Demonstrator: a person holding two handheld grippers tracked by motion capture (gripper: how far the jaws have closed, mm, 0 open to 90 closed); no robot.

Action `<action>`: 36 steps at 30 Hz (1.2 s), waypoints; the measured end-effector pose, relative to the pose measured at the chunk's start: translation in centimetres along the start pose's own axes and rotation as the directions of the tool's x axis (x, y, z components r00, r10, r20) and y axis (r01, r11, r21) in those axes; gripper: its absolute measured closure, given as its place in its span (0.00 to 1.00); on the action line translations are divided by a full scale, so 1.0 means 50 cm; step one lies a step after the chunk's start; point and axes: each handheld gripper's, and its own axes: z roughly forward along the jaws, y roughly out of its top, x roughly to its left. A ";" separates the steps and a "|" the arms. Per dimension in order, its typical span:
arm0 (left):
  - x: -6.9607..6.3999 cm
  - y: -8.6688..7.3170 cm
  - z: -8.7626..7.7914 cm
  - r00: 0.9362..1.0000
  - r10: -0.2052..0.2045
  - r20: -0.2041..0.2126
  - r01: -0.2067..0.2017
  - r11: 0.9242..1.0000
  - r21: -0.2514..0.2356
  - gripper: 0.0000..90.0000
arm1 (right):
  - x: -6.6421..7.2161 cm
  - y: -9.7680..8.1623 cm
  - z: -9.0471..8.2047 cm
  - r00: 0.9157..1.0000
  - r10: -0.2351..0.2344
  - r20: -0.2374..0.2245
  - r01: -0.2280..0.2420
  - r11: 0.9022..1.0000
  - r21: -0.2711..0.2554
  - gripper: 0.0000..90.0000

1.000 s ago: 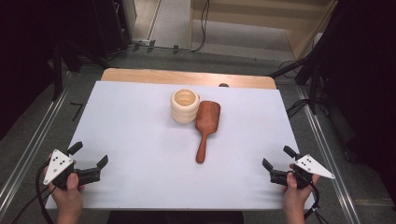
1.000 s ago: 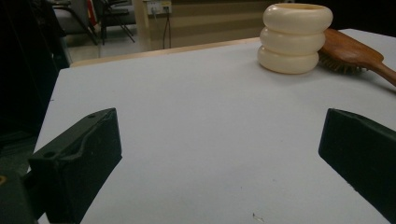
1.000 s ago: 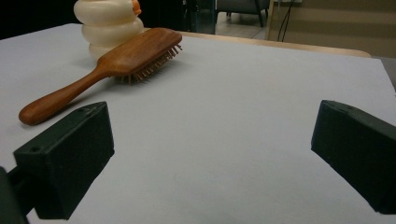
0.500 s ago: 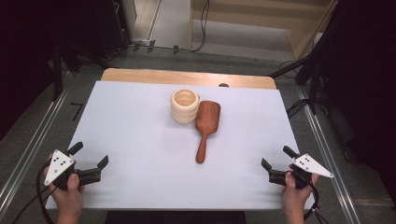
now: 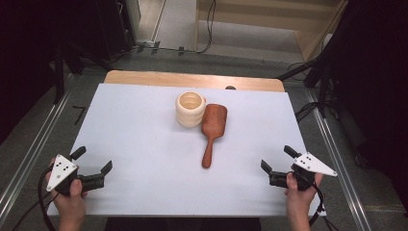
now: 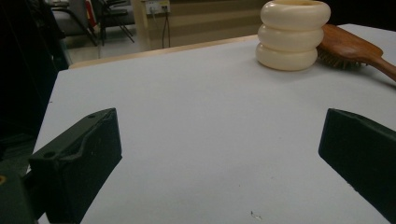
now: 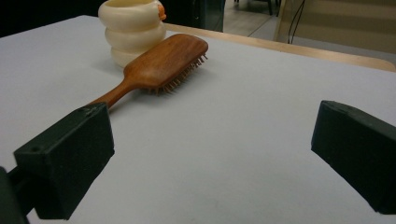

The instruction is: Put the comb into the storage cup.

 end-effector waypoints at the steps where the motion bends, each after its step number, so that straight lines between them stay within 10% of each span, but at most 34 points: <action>1: 0.000 0.000 0.000 1.000 0.000 0.000 0.000 1.000 0.000 0.00 | 0.000 0.000 0.000 1.000 0.000 0.000 0.000 1.000 0.000 0.00; 18: -0.003 0.000 0.000 1.000 0.018 -0.009 -0.018 1.000 0.007 0.00 | 0.014 0.070 0.033 0.999 0.009 -0.037 -0.008 1.000 0.028 0.00; 36: -0.004 0.000 0.000 1.000 0.014 -0.007 -0.014 1.000 0.000 0.00 | 0.063 0.151 0.109 0.993 -0.076 -0.085 0.082 0.994 0.067 0.00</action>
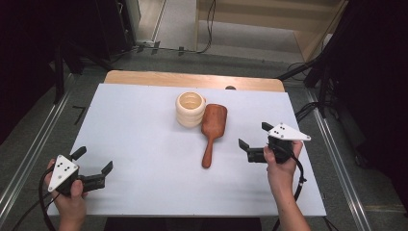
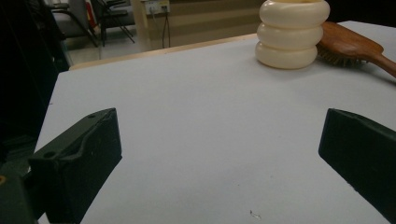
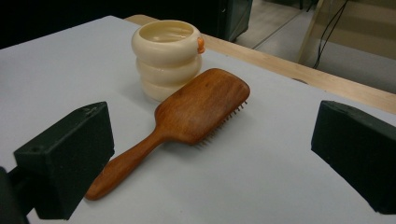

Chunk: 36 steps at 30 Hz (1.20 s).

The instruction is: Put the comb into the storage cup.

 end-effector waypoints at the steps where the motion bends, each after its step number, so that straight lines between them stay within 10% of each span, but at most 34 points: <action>1: 0.000 0.000 0.000 1.000 -0.001 0.000 0.001 1.000 0.001 0.00 | 0.000 0.002 0.004 1.000 -0.001 -0.002 0.001 1.000 0.002 0.00; 28: -0.001 0.001 0.002 1.000 0.014 0.014 -0.014 1.000 0.019 0.00 | -0.001 0.018 0.087 0.999 0.041 -0.024 -0.038 0.993 0.114 0.00; 36: -0.001 0.001 0.004 1.000 0.014 0.019 -0.015 1.000 0.020 0.00 | 0.014 0.017 0.124 0.998 0.063 -0.004 -0.061 0.976 0.210 0.00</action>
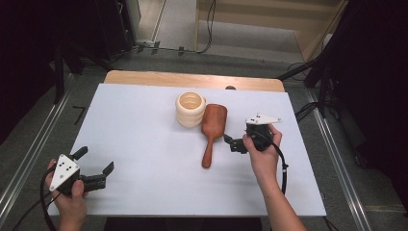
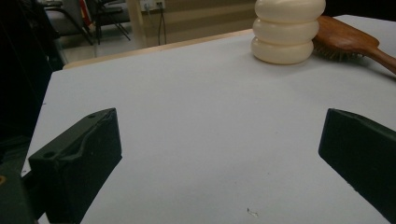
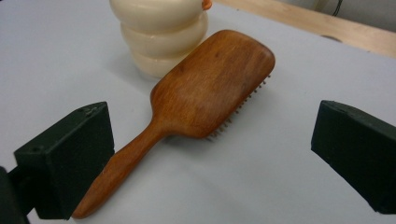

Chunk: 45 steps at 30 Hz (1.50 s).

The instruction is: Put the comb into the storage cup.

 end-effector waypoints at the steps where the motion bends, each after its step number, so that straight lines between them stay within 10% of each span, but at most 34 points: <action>1: 0.000 0.000 0.000 1.000 -0.004 0.003 0.004 1.000 -0.002 0.00 | 0.008 0.002 0.011 1.000 -0.006 -0.007 0.006 0.999 0.032 0.00; 20: 0.001 0.000 0.001 1.000 -0.003 0.007 0.003 1.000 0.003 0.00 | 0.044 -0.001 0.092 0.995 0.097 -0.031 -0.090 0.981 0.172 0.00; 23: 0.001 0.000 0.001 1.000 -0.004 0.007 0.004 1.000 0.004 0.00 | 0.049 -0.004 0.094 0.992 0.122 0.029 -0.125 0.982 0.143 0.16; 35: 0.001 0.000 0.002 1.000 -0.005 0.010 0.005 1.000 0.004 0.00 | 0.069 -0.007 0.123 0.989 0.143 0.035 -0.147 0.967 0.210 0.31; 37: 0.001 0.000 0.002 1.000 -0.003 0.010 0.003 1.000 0.005 0.00 | 0.066 -0.011 0.132 0.977 0.207 0.041 -0.211 0.948 0.237 0.35; 45: 0.001 0.000 0.002 1.000 -0.005 0.010 0.005 1.000 0.004 0.00 | 0.069 -0.013 0.133 0.967 0.238 0.085 -0.252 0.938 0.236 0.41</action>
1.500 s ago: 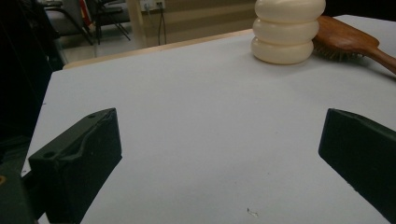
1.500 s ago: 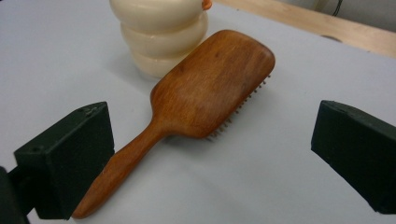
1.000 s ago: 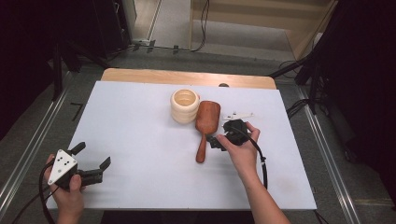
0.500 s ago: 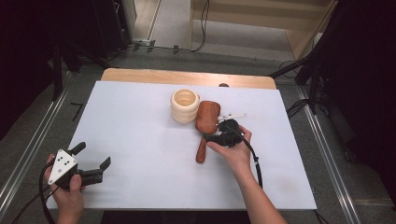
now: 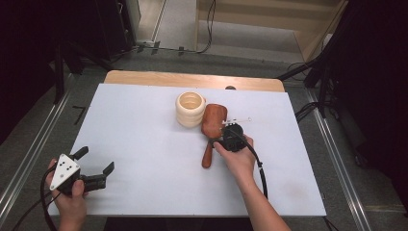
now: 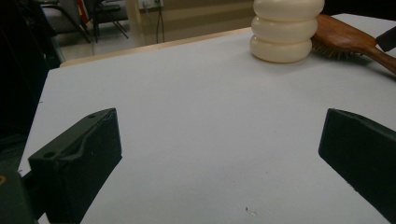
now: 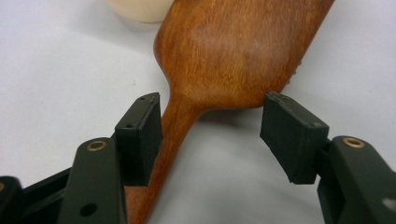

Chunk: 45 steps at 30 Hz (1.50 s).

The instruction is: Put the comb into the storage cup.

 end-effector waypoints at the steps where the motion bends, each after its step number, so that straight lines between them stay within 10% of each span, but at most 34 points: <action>1: 0.000 0.000 0.000 1.000 0.002 0.001 -0.002 1.000 0.001 0.00 | 0.003 -0.002 0.000 1.000 0.010 0.002 -0.010 1.000 0.010 0.42; 13: 0.000 0.000 0.000 1.000 0.000 0.003 0.000 1.000 0.002 0.00 | 0.029 -0.012 0.005 1.000 0.020 0.023 -0.021 0.999 0.031 0.41; 38: 0.000 0.000 0.001 1.000 0.004 0.009 -0.004 1.000 0.007 0.00 | 0.026 -0.008 0.038 0.979 0.205 -0.009 -0.205 0.979 0.021 0.57; 45: -0.001 0.000 0.002 1.000 0.006 0.007 -0.006 1.000 0.010 0.00 | 0.010 -0.012 0.042 0.945 0.307 -0.113 -0.305 0.952 0.030 0.76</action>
